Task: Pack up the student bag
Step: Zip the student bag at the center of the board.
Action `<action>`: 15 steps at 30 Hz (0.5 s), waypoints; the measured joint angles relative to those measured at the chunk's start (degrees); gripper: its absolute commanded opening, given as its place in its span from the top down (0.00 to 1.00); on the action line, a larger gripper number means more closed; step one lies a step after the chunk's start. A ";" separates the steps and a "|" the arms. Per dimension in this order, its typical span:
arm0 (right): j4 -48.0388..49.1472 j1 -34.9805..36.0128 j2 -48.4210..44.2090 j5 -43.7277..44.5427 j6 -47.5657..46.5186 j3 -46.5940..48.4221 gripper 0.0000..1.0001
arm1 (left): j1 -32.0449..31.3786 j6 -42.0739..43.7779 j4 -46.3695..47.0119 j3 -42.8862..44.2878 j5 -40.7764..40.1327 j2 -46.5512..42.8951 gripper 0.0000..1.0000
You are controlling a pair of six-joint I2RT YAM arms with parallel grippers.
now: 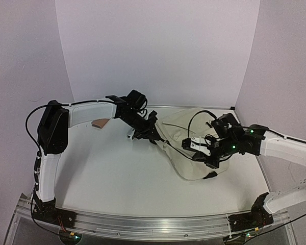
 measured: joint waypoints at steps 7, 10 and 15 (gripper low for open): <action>-7.94 3.24 9.86 -7.72 10.36 11.25 0.45 | 3.56 0.11 -2.02 1.05 -6.77 0.13 0.69; -10.01 2.93 12.08 -8.71 14.34 18.01 0.37 | 6.08 0.01 -2.44 1.90 -9.60 0.08 0.55; -12.58 -6.36 16.00 -10.58 19.04 28.30 0.33 | 6.95 -0.41 -2.86 -0.57 -11.78 -1.92 0.39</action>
